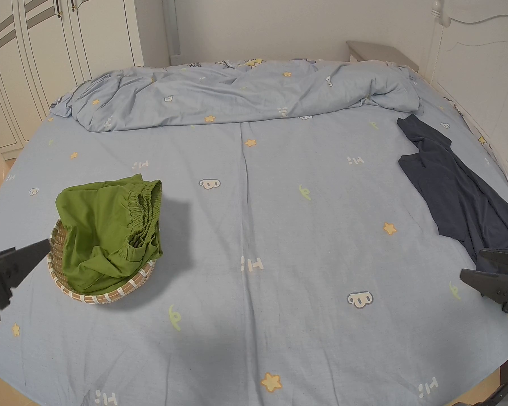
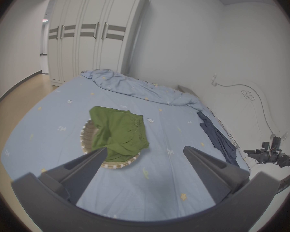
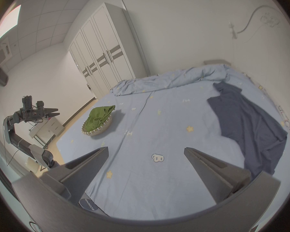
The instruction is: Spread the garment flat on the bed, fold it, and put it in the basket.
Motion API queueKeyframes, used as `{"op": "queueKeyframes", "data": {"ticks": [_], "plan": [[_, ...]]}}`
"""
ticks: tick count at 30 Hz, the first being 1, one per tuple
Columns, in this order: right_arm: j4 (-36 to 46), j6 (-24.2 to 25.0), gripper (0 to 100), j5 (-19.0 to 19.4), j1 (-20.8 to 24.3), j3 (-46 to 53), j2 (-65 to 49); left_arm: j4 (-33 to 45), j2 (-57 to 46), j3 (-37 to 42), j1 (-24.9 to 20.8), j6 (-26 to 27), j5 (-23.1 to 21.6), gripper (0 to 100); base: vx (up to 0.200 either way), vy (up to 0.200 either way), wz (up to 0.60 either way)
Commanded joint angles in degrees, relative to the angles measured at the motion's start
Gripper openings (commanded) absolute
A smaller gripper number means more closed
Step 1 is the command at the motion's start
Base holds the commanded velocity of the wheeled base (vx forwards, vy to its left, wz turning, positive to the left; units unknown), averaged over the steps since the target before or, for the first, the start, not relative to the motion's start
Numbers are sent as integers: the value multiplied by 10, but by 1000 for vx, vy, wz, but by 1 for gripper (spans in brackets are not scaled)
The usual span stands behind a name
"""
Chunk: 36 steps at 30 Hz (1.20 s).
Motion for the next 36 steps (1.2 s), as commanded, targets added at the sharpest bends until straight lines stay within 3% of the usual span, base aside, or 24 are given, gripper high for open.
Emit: {"op": "queueKeyframes", "data": {"ticks": [1,3,7,9,13,18,21,23,29,30,34,35,36], "plan": [[63,-16,100,1,-51,54,-226,11,-252,141,59,9,69,100,0,0,0],[102,-13,100,1,-51,55,-261,11,-302,177,106,30,65,100,0,0,0],[138,-7,100,1,-47,55,-295,11,-376,218,151,75,66,100,0,0,0],[161,-4,100,1,-40,56,-311,11,-419,253,200,103,64,100,0,0,0],[181,10,100,1,-28,55,-320,10,-470,305,255,137,52,100,0,0,0],[186,27,100,1,-15,79,-351,-28,-487,367,251,145,66,100,0,0,0],[184,25,100,-4,-23,104,-371,-53,-487,375,251,150,11,100,0,0,0],[183,25,100,-3,-47,123,-381,-59,-487,379,251,156,-50,100,0,0,0],[175,-5,100,-9,-64,194,-432,-97,-487,401,251,182,-96,100,0,0,0],[170,-7,100,-17,-64,204,-432,-97,-487,401,251,184,-101,100,0,0,0],[70,-15,100,-106,-64,264,-432,-99,-487,412,251,213,-127,100,0,0,0],[58,-17,100,-112,-64,269,-432,-99,-487,412,251,213,-127,100,0,0,0],[-4,-38,100,-136,-64,301,-432,-99,-487,412,251,213,-128,100,0,0,0]]}}
